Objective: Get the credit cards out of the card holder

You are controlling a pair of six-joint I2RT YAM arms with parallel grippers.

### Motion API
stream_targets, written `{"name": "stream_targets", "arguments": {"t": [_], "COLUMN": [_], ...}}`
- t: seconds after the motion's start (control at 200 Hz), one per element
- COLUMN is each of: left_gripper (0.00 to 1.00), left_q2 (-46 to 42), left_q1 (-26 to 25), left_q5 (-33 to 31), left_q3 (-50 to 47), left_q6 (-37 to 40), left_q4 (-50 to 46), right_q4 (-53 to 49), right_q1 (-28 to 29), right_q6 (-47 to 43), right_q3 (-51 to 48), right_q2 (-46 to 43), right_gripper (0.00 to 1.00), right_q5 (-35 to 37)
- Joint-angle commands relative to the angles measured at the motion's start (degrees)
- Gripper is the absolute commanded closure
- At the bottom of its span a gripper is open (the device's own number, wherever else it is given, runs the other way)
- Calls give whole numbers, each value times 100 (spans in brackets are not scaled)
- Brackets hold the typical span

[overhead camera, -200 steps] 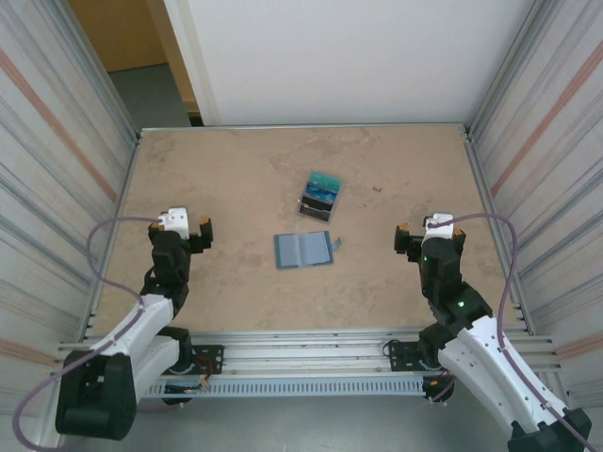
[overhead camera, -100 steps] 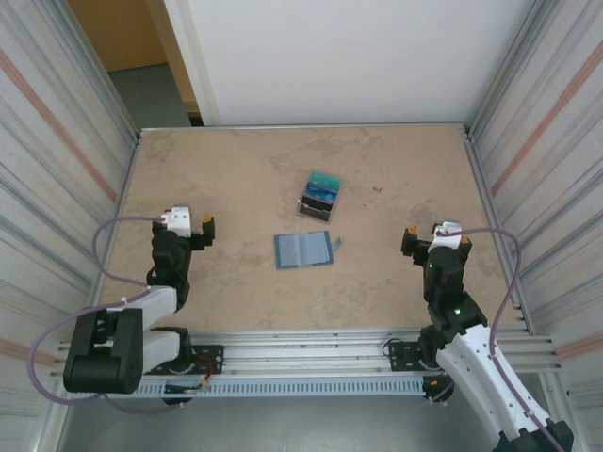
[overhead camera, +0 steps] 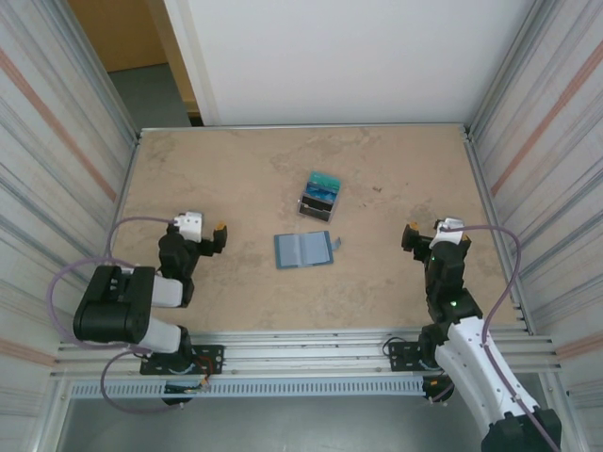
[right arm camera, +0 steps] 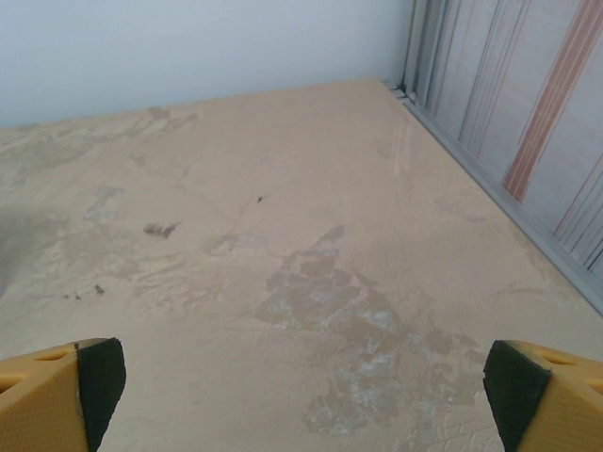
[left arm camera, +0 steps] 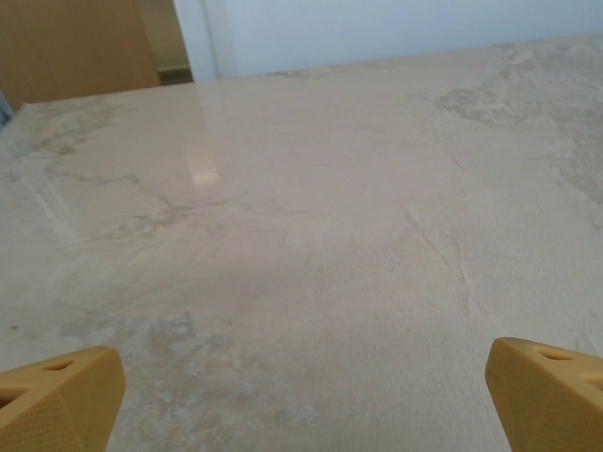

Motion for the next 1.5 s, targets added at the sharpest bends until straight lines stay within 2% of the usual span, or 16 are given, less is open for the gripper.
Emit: {"name": "stream_targets", "arguments": {"t": [0.0, 0.08, 0.125, 0.155, 0.185, 0.21, 0.331, 0.551, 0.671, 0.767, 0.932, 1.223, 1.443, 1.493], "left_gripper": [1, 1, 1, 1, 1, 1, 1, 1, 1, 1, 1, 1, 1, 1], "left_q2": [259, 125, 304, 313, 264, 261, 264, 241, 250, 258, 255, 246, 250, 251], "left_q1": [4, 4, 3, 17, 168, 265, 263, 247, 241, 233, 233, 223, 208, 212], "left_q5": [349, 159, -173, -406, -165, 13, -84, -121, -118, -131, -141, -158, -168, -166], "left_q3": [389, 806, 1091, 1361, 1457, 1372, 1353, 1345, 1366, 1361, 1362, 1367, 1370, 1366], "left_q6": [245, 145, 30, -91, -188, -263, -298, -290, -268, -260, -255, -251, -255, -246], "left_q4": [153, -896, -1122, -1612, -1960, -1806, -1751, -1752, -1776, -1782, -1779, -1778, -1786, -1785], "right_q4": [713, 1135, 1358, 1513, 1645, 1749, 2320, 3192, 4058, 4215, 4487, 5485, 5008, 4459], "right_q1": [-134, -337, -494, -611, -745, -854, -1233, -1243, -1270, -1273, -1324, -1698, -1668, -1643], "right_q6": [-4, -4, 13, 42, 92, 140, 287, 11, -51, -215, -469, 73, -124, -256], "right_q3": [-214, -366, -428, -469, -491, -506, -513, -58, -20, 125, 191, 105, 539, 806], "right_q2": [47, 134, 232, 317, 438, 548, 1279, 3050, 3751, 4186, 4441, 5419, 5702, 5670], "right_gripper": [1, 1, 1, 1, 1, 1, 1, 1, 1, 1, 1, 1, 1, 1], "right_q5": [-151, -338, -486, -567, -666, -761, -1209, -1611, -1791, -1938, -2180, -2165, -2549, -2778]}}
